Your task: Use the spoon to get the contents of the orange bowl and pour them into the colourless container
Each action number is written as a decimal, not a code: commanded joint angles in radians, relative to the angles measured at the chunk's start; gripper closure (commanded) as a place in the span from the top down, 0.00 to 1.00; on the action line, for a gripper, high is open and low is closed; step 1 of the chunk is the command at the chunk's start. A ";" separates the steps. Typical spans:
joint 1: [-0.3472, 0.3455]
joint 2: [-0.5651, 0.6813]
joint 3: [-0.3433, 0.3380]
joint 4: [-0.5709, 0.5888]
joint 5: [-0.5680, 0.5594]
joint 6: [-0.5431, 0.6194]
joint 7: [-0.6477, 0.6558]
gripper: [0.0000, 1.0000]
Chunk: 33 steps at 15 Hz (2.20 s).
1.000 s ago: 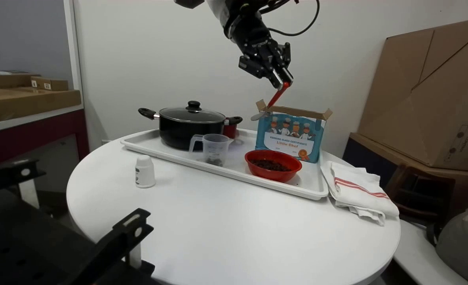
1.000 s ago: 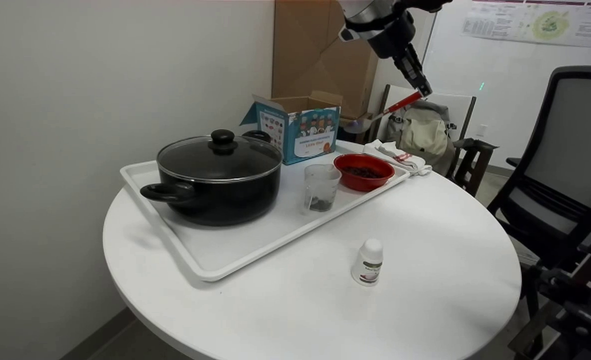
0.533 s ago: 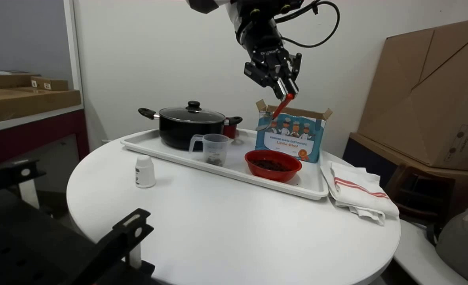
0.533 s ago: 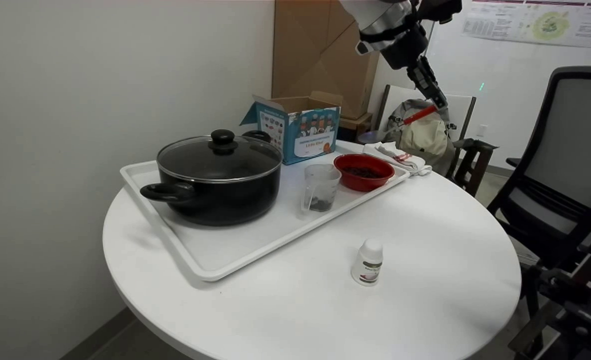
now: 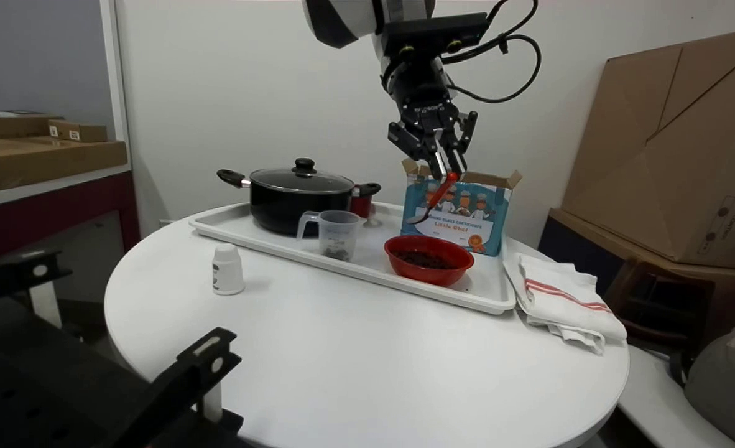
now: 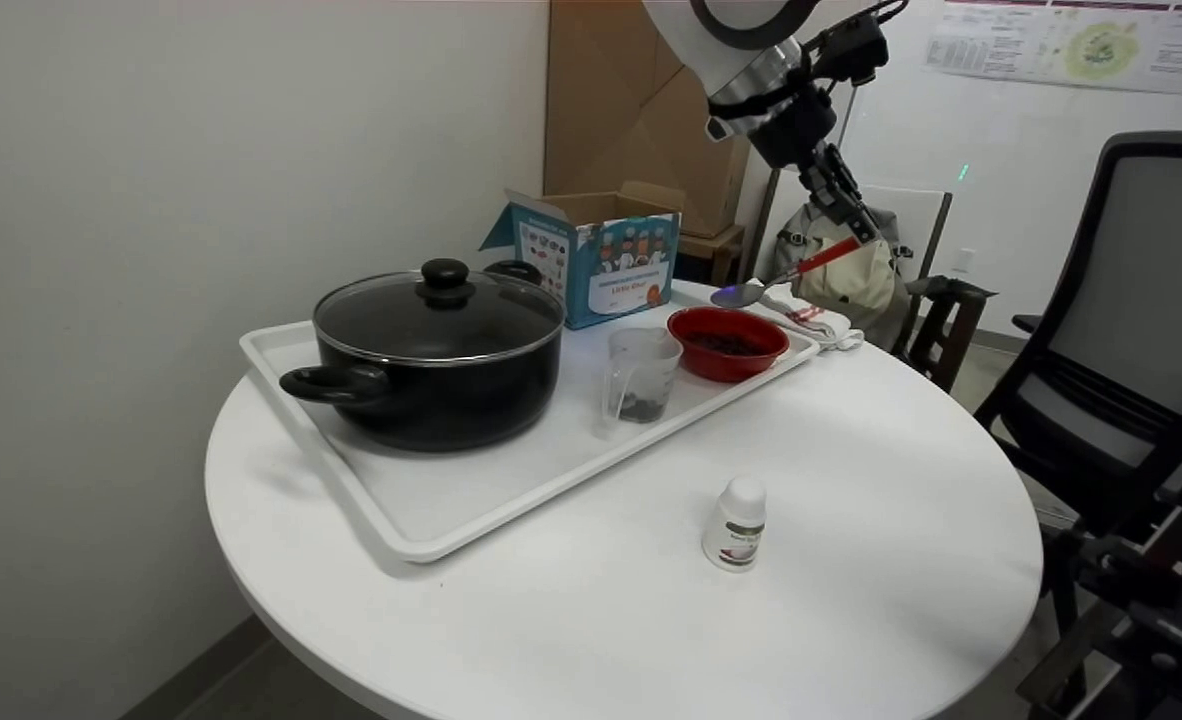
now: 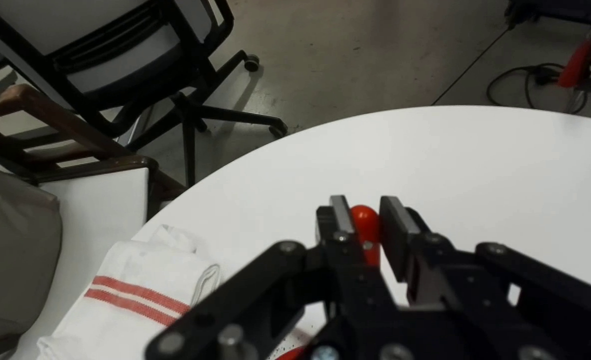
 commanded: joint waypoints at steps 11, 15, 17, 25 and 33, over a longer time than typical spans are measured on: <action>-0.020 0.235 -0.041 0.336 0.127 -0.138 -0.084 0.09; -0.037 0.290 -0.049 0.391 0.155 -0.158 -0.107 0.09; -0.043 0.314 -0.048 0.412 0.167 -0.168 -0.120 0.09; -0.055 0.375 -0.044 0.457 0.193 -0.158 -0.160 0.09; -0.082 0.408 -0.044 0.493 0.224 -0.160 -0.188 0.18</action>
